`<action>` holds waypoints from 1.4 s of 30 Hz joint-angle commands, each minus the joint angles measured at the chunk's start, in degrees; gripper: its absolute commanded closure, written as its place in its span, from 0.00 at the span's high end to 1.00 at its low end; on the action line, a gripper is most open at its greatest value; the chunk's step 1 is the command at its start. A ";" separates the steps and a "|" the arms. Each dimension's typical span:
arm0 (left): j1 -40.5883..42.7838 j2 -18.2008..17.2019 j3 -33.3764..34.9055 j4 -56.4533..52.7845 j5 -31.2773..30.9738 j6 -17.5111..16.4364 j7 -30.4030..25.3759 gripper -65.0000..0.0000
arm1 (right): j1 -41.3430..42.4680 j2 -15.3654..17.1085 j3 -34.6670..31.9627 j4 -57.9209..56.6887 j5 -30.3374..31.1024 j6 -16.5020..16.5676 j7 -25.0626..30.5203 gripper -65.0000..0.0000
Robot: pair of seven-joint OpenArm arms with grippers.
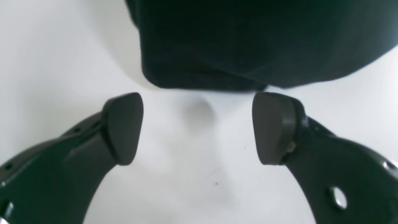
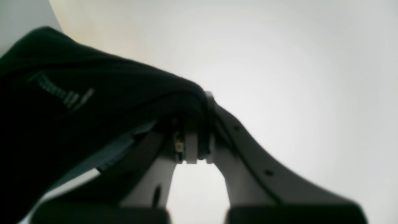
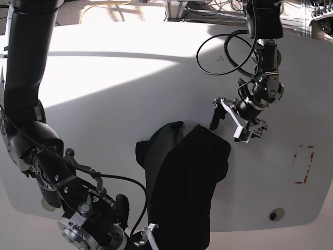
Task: Fold the T-shirt properly
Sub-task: 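Lift the shirt with the right gripper and drag it away from the left gripper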
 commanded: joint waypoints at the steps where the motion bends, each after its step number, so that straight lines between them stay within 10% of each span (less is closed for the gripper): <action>1: -0.62 -0.23 -0.07 1.14 -0.83 -0.30 -1.22 0.78 | 6.18 -0.07 1.45 -0.36 -1.33 -0.90 1.76 0.00; 29: -0.89 -0.06 -3.67 3.34 -1.10 -0.30 -1.39 0.78 | 15.50 -11.33 13.94 -6.17 -1.77 3.76 -2.20 0.00; 42: -0.89 0.29 -3.67 2.81 -14.72 -0.30 -1.39 0.78 | 15.15 -14.05 13.94 -6.17 -1.41 4.11 -3.78 0.00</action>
